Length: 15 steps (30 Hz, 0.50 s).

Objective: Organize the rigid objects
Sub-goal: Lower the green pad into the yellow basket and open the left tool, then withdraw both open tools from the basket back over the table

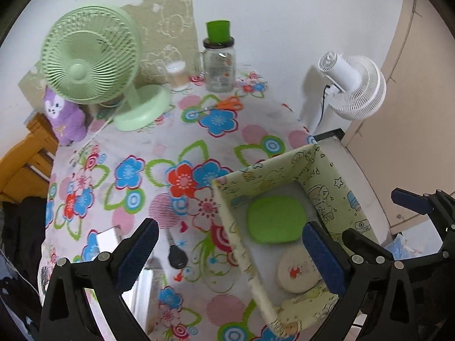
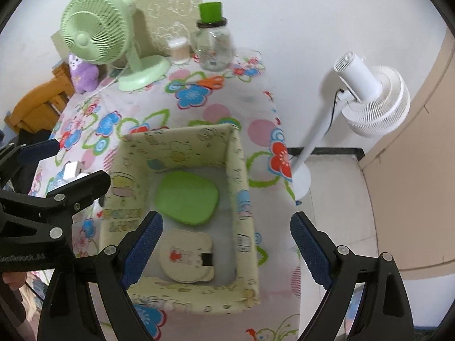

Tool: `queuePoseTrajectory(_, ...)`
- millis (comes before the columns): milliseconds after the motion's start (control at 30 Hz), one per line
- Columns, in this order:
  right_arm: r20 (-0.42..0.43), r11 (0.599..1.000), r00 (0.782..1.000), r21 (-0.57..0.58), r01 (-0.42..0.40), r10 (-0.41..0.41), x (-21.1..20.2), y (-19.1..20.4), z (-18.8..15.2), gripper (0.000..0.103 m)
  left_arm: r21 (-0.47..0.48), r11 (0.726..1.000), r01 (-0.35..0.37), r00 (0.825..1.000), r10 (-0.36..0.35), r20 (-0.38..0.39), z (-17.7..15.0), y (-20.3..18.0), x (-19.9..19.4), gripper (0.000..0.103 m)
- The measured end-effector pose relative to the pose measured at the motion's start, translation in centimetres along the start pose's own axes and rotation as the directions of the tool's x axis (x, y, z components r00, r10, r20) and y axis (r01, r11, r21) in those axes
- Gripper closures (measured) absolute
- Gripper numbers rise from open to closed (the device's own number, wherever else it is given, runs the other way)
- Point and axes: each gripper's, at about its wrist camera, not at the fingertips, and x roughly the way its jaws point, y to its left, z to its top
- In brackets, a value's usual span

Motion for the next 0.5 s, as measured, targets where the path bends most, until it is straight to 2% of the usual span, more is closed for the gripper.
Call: queuePoseTrajectory(500,0.079,0.998,0.997,-0.058,-0.005,0.009,-3.4,6.7,0.1,0.010,-0.034,0.998,-0.061,0.995,0.064,0.074,-2.6,6.4,-5.2,0.001)
